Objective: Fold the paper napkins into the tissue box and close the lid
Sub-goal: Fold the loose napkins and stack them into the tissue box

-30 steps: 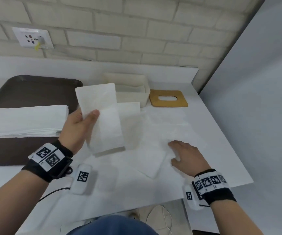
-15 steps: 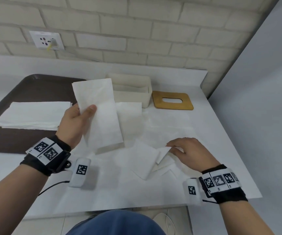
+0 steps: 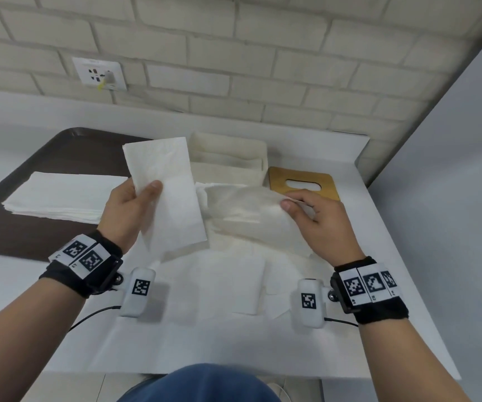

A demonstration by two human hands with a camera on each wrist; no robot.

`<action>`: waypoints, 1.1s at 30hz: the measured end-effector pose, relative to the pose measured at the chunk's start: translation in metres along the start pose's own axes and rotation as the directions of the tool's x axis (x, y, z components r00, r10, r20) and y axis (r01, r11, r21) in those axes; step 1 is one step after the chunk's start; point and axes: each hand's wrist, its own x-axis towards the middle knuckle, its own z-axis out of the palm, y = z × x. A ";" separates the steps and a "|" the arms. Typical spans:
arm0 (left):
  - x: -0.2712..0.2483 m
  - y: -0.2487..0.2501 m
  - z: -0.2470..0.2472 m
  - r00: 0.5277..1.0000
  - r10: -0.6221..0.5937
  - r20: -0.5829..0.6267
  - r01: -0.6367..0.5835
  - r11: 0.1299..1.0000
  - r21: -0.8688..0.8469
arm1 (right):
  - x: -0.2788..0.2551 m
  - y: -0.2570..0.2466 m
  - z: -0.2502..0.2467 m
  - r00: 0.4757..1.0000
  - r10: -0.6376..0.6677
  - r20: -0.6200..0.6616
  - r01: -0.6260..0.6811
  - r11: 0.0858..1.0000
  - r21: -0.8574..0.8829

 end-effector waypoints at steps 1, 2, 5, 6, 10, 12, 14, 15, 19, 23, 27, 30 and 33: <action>0.003 -0.001 0.000 1.000 -0.002 -0.014 0.002 1.000 -0.002 | 0.006 -0.004 0.000 1.000 0.015 -0.008 -0.015 0.999 0.040; 0.005 0.000 0.000 1.000 0.002 -0.026 -0.002 1.000 -0.004 | 0.011 -0.007 -0.001 0.999 0.031 -0.014 -0.030 0.997 0.074; 0.011 0.002 -0.001 0.998 0.030 -0.062 -0.029 0.999 0.014 | 0.024 -0.014 -0.001 0.998 0.052 -0.039 -0.045 0.985 0.165; 0.014 0.003 -0.003 0.997 0.032 -0.074 -0.030 0.999 0.020 | 0.028 -0.016 0.000 0.997 0.059 -0.045 -0.048 0.978 0.204; 0.022 0.000 -0.012 0.997 0.006 -0.082 -0.005 1.000 0.008 | 0.038 -0.021 0.011 0.995 0.091 -0.028 -0.079 0.958 0.275; 0.023 0.001 -0.014 0.996 -0.004 -0.089 0.002 1.000 -0.013 | 0.040 -0.022 0.016 0.994 0.106 -0.038 -0.091 0.955 0.281; 0.025 0.003 -0.014 0.995 0.008 -0.102 -0.009 1.000 -0.004 | 0.041 -0.026 0.017 0.992 0.118 -0.036 -0.102 0.947 0.304; 0.027 0.004 -0.016 0.994 0.018 -0.108 -0.016 1.000 0.015 | 0.041 -0.029 0.015 0.993 0.112 -0.031 -0.097 0.944 0.316; 0.036 0.007 -0.023 0.992 0.028 -0.125 -0.026 0.999 0.020 | 0.039 -0.049 -0.008 0.998 -0.001 -0.062 0.023 0.932 0.362; 0.041 0.008 -0.024 0.990 0.035 -0.133 -0.032 0.999 0.030 | 0.040 -0.066 -0.029 0.992 -0.074 -0.102 0.113 0.882 0.458; 0.036 0.002 -0.010 0.997 -0.038 -0.073 0.041 0.998 0.043 | 0.046 -0.068 -0.035 0.995 -0.071 -0.070 0.097 0.839 0.535; 0.030 -0.001 0.006 0.999 -0.033 0.010 0.032 0.992 0.124 | 0.052 -0.068 -0.035 0.991 -0.132 0.036 0.102 0.887 0.450; 0.028 0.004 0.016 0.997 -0.017 0.075 0.004 0.985 0.175 | 0.058 -0.068 -0.032 0.963 -0.146 0.227 0.078 0.956 0.282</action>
